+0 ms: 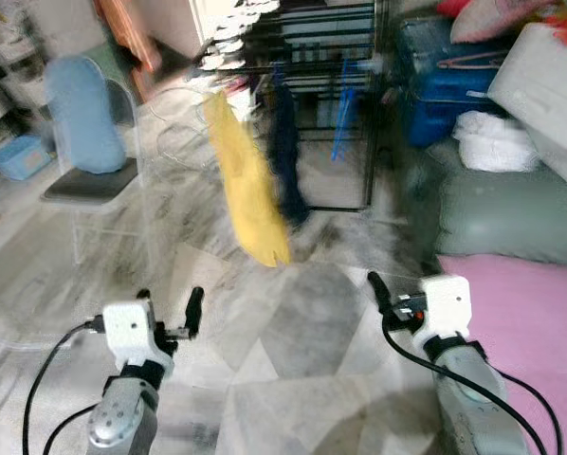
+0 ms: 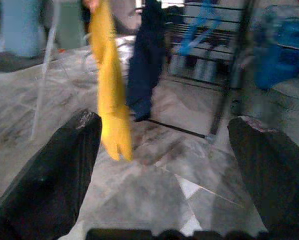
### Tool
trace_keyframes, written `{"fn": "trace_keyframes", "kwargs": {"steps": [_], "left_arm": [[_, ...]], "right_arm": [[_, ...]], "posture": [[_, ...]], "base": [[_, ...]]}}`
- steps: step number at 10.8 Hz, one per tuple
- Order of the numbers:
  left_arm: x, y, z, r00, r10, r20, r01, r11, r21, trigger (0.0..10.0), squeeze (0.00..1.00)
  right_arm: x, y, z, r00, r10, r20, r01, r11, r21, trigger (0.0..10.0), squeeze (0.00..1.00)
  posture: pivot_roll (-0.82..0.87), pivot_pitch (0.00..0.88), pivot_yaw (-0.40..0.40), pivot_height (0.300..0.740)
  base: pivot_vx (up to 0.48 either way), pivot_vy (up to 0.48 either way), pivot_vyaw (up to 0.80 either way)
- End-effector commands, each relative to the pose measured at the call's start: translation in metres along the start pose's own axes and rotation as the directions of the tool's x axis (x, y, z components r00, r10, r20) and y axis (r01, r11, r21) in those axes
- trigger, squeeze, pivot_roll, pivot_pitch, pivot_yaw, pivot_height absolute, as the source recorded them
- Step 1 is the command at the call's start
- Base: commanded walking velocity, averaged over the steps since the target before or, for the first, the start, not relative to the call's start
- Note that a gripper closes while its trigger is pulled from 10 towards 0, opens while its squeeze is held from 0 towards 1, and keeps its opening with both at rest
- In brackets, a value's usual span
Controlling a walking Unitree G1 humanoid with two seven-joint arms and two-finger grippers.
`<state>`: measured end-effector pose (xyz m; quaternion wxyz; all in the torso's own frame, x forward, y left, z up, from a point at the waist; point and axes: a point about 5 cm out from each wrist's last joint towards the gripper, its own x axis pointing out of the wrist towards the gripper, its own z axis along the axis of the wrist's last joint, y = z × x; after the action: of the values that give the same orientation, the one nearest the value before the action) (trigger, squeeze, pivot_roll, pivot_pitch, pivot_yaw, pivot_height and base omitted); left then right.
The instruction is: Hang hanger
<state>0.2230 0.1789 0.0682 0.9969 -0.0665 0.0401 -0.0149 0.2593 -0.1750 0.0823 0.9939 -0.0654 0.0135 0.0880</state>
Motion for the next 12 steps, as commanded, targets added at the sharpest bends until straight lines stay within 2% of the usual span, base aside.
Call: {"fn": "trace_keyframes", "kwargs": {"steps": [1, 7, 12], "left_arm": [[-0.004, 0.006, -0.005, 0.999, 0.019, -0.031, -0.019, 1.0, 0.012, 10.0, 0.0], [-0.004, 0.008, -0.01, 0.996, 0.046, -0.076, -0.047, 0.999, -0.021, 10.0, 0.0], [0.002, 0.009, -0.009, 0.996, 0.052, -0.076, -0.055, 0.998, -0.028, 10.0, 0.0]], "right_arm": [[0.004, 0.008, 0.008, 0.999, 0.02, 0.027, -0.02, 1.0, 0.004, 10.0, 0.0], [0.01, 0.028, 0.008, 0.992, 0.12, 0.03, -0.12, 0.993, 0.02, 10.0, 0.0], [0.011, 0.033, 0.009, 0.987, 0.155, 0.034, -0.156, 0.988, 0.019, 10.0, 0.0]], "posture": [[-0.07, 0.0, 0.124, 0.74], [-0.04, 0.0, 0.121, 0.74], [-0.05, 0.0, 0.121, 0.74]], "base": [[0.0, 0.0, 0.8], [0.0, 0.0, 0.8], [0.0, 0.0, 0.8]]}}
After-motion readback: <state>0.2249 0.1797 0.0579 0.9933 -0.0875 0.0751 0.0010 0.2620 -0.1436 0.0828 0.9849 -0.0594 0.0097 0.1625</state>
